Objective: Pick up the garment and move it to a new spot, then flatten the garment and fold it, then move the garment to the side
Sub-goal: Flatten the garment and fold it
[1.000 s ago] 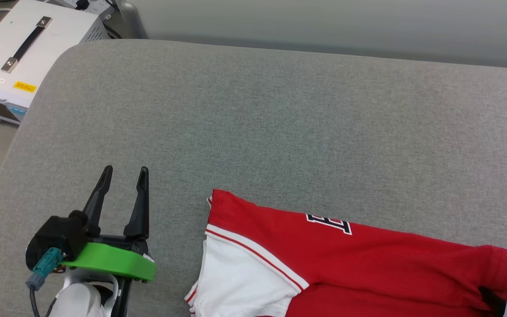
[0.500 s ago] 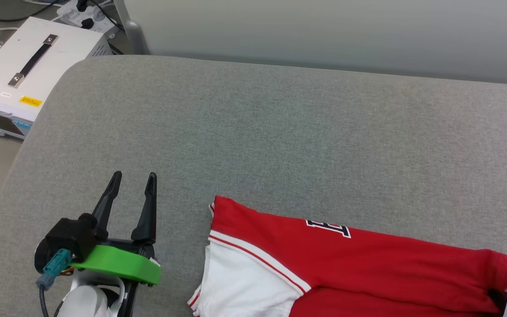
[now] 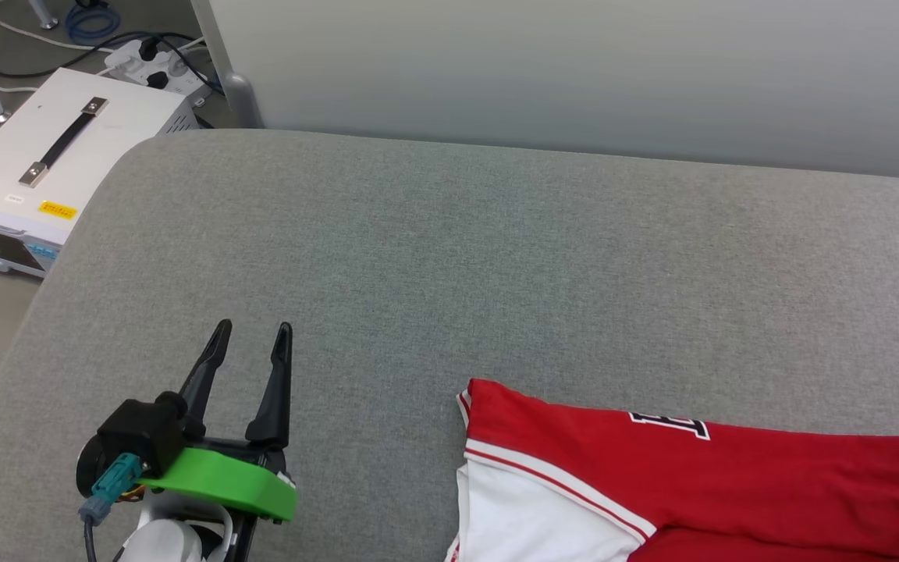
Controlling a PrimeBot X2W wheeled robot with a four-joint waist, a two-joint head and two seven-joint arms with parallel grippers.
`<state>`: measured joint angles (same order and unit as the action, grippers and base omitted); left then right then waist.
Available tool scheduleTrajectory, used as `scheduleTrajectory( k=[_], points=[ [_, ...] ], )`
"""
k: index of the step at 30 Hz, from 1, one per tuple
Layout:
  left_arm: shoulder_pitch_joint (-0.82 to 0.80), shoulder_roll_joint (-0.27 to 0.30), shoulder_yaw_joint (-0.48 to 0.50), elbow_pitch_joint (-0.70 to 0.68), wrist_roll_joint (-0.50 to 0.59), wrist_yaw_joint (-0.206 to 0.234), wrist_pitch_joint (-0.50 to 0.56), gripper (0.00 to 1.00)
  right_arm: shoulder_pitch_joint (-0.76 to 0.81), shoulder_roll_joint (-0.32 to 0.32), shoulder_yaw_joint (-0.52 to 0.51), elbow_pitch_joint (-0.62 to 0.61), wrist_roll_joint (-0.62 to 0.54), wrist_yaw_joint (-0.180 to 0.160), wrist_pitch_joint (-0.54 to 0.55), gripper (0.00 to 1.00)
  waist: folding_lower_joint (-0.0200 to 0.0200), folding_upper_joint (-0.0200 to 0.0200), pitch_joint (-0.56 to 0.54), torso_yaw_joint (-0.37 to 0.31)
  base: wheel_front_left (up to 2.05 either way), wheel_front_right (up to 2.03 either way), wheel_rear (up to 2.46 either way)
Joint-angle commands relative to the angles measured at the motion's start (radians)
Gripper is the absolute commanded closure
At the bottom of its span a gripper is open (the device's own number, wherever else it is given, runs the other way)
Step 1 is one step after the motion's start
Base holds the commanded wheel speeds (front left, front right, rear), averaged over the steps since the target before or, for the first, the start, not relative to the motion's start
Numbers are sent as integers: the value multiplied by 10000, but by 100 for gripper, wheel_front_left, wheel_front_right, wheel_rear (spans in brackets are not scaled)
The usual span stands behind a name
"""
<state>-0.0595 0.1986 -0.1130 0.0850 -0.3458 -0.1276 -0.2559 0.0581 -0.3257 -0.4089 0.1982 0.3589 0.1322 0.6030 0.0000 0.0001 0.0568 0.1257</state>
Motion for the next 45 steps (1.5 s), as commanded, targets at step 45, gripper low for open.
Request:
scheduleTrajectory(
  k=[45],
  points=[
    [592,-171,4,163,-221,-30,-59,0,-415,2753,6294,-1325,3932,-15,-403,100,0,-1,-882,761,0,0,0]
  ],
)
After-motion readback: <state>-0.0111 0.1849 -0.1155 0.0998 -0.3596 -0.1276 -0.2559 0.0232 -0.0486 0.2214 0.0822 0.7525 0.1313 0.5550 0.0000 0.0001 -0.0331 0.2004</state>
